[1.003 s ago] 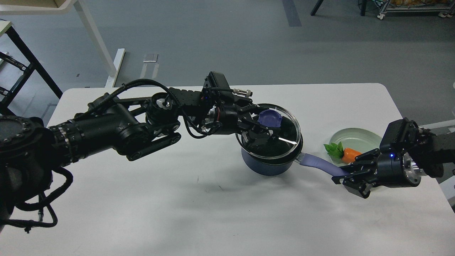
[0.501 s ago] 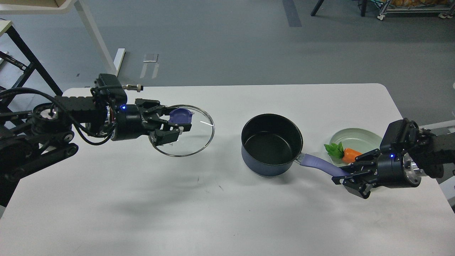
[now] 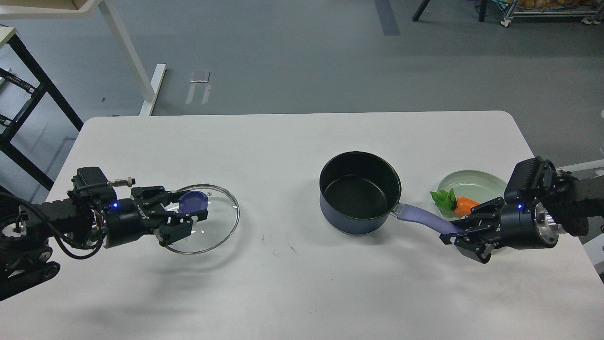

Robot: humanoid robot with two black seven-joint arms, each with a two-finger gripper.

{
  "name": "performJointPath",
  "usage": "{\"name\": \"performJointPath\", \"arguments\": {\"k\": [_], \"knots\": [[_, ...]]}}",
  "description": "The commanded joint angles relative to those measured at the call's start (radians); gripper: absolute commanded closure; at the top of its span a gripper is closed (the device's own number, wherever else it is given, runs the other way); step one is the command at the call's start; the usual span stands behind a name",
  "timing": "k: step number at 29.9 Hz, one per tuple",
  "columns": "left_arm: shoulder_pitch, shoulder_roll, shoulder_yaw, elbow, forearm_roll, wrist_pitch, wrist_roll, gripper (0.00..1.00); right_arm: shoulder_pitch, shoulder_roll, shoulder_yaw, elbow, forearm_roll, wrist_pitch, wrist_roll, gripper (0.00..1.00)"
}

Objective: Open pot lid

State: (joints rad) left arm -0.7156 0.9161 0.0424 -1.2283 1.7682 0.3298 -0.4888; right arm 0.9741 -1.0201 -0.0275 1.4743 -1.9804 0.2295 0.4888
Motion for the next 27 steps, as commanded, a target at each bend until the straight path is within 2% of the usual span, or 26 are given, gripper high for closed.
{"name": "performJointPath", "arguments": {"k": [1, 15, 17, 20, 27], "knots": [[0.021, 0.009, 0.001, 0.027, 0.024, 0.049, 0.0, 0.54, 0.0, 0.0, 0.0, 0.0, 0.0, -0.001, 0.0, 0.67], [0.091, 0.001, 0.001, 0.098, 0.028, 0.112, 0.0, 0.48, 0.0, 0.0, 0.0, 0.0, 0.0, -0.001, 0.0, 0.67], [0.093, 0.001, 0.001, 0.101, 0.028, 0.112, 0.0, 0.41, 0.0, 0.0, 0.0, 0.0, 0.0, -0.001, 0.0, 0.67], [0.099, 0.0, 0.001, 0.11, 0.028, 0.113, 0.0, 0.21, 0.0, 0.001, 0.0, 0.0, 0.0, -0.001, 0.0, 0.67], [0.099, 0.001, 0.001, 0.11, 0.028, 0.113, 0.0, 0.05, 0.0, 0.001, 0.0, 0.0, 0.0, -0.001, 0.0, 0.67]]}}
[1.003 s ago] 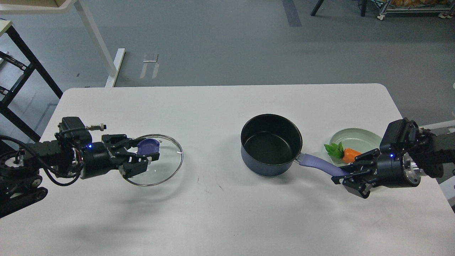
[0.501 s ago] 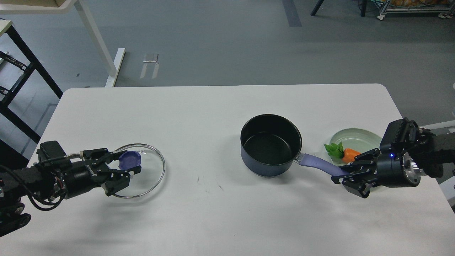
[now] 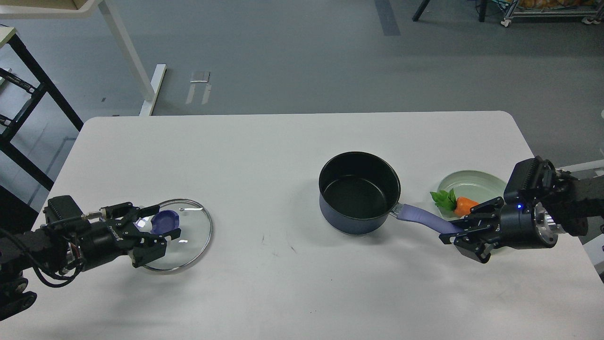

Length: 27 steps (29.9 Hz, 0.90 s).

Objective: Open pot lid

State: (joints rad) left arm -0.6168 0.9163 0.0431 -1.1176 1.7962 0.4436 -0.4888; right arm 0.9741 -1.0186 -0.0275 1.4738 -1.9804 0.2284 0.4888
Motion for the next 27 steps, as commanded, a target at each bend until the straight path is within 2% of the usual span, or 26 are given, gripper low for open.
{"name": "performJointPath", "arguments": {"k": [1, 5, 8, 10, 14, 17, 19, 22, 27], "knots": [[0.0, 0.003, -0.002, -0.002, -0.006, 0.0, 0.0, 0.02, 0.0, 0.0, 0.001, 0.0, 0.0, 0.0, 0.0, 0.67], [-0.021, 0.016, -0.025, -0.036, -0.05, -0.012, 0.0, 0.01, 0.0, -0.002, 0.0, -0.001, 0.0, 0.0, 0.0, 0.67], [-0.081, 0.061, -0.029, -0.102, -0.203, -0.049, 0.0, 0.01, 0.0, -0.002, 0.0, 0.0, 0.0, -0.006, 0.0, 0.67], [-0.136, 0.084, -0.032, -0.137, -0.354, -0.136, 0.0, 0.01, 0.0, -0.002, 0.0, 0.0, 0.0, -0.006, 0.0, 0.67], [-0.236, 0.104, -0.058, -0.134, -0.807, -0.349, 0.0, 0.01, 0.0, -0.002, 0.0, 0.0, 0.0, -0.006, 0.0, 0.67], [-0.241, 0.105, -0.077, -0.111, -1.168, -0.485, 0.0, 0.01, 0.0, -0.002, 0.0, 0.0, 0.0, -0.006, 0.0, 0.65], [-0.239, 0.104, -0.075, -0.087, -1.328, -0.546, 0.0, 0.01, 0.002, 0.0, 0.001, 0.0, 0.0, -0.006, 0.0, 0.61], [-0.233, 0.098, -0.071, -0.051, -1.454, -0.585, 0.0, 0.01, 0.006, -0.002, 0.001, 0.0, 0.002, -0.006, 0.0, 0.42], [-0.232, 0.087, -0.069, -0.031, -1.531, -0.594, 0.0, 0.01, 0.012, -0.008, 0.003, 0.005, 0.008, -0.008, 0.0, 0.16]]}}
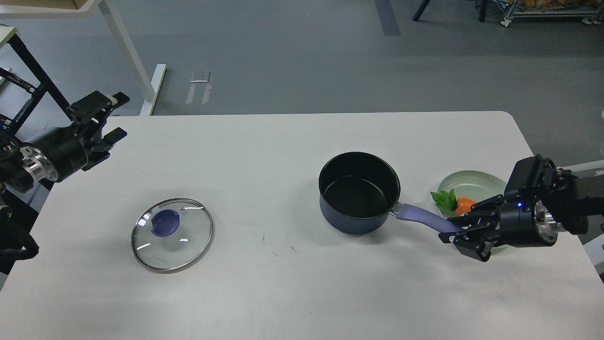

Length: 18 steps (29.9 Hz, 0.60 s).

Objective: Open pot lid

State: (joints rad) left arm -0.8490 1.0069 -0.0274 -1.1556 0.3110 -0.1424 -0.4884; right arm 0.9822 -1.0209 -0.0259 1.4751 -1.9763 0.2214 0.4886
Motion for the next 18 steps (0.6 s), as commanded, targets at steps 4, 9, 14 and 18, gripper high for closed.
{"name": "performJointPath", "arguments": {"k": [4, 9, 14, 18], "knots": [[0.001, -0.022, -0.005, 0.008, -0.113, -0.052, 0.0, 0.01, 0.022, -0.04, 0.009, 0.013, 0.054, 0.0, 0.0, 0.03], [0.001, -0.04, -0.008, 0.016, -0.136, -0.111, 0.0, 0.01, 0.104, -0.122, 0.009, 0.068, 0.212, 0.0, 0.0, 0.03], [0.001, -0.063, -0.009, 0.052, -0.251, -0.141, 0.0, 0.01, 0.19, -0.197, 0.024, 0.09, 0.449, -0.007, 0.0, 0.03], [0.001, -0.094, -0.029, 0.112, -0.377, -0.187, 0.0, 0.01, 0.187, -0.194, 0.06, 0.065, 0.799, -0.071, 0.0, 0.01]]}}
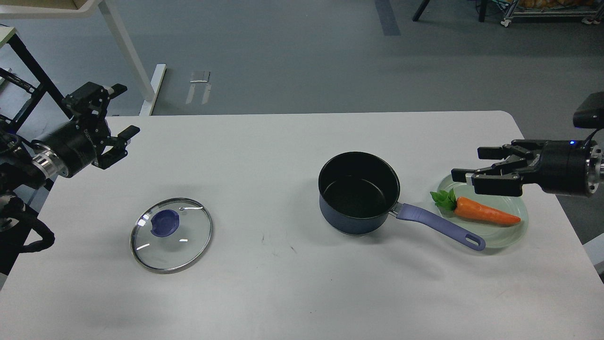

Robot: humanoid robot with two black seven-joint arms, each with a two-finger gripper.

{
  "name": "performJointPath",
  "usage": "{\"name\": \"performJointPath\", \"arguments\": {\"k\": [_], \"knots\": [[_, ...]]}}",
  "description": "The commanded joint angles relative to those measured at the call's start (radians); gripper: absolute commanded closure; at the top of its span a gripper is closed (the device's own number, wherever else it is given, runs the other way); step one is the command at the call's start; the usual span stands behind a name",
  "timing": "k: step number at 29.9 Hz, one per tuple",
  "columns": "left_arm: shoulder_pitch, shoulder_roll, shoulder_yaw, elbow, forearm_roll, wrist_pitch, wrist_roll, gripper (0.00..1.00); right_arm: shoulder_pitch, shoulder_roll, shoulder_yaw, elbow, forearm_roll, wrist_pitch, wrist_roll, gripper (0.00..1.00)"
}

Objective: Open pot lid

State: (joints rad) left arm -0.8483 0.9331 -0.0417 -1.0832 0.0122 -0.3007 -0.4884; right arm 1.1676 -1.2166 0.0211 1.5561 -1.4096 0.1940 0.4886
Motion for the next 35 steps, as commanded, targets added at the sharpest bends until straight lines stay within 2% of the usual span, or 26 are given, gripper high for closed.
{"name": "performJointPath", "arguments": {"k": [1, 7, 10, 15, 20, 24, 35], "knots": [[0.0, -0.031, -0.021, 0.055, -0.098, -0.038, 0.0, 0.01, 0.0, 0.006, 0.008, -0.024, 0.342, -0.062, 0.0, 0.01], [0.031, -0.102, -0.072, 0.134, -0.136, -0.063, 0.0, 0.01, -0.098, 0.15, 0.014, -0.085, 1.01, -0.186, 0.0, 0.01], [0.073, -0.154, -0.136, 0.176, -0.136, -0.084, 0.0, 0.01, -0.141, 0.238, 0.022, -0.131, 1.237, -0.225, 0.0, 0.01], [0.101, -0.22, -0.191, 0.259, -0.136, -0.126, 0.0, 0.01, -0.196, 0.366, 0.059, -0.247, 1.451, -0.225, 0.0, 0.01], [0.106, -0.279, -0.21, 0.313, -0.136, -0.129, 0.0, 0.01, -0.291, 0.505, 0.16, -0.408, 1.546, -0.214, 0.0, 0.01], [0.109, -0.321, -0.211, 0.341, -0.136, -0.124, 0.011, 0.01, -0.358, 0.578, 0.22, -0.476, 1.549, -0.214, 0.0, 0.01], [0.11, -0.333, -0.21, 0.348, -0.126, -0.123, 0.013, 0.01, -0.394, 0.605, 0.235, -0.468, 1.543, -0.211, 0.0, 0.01]]}}
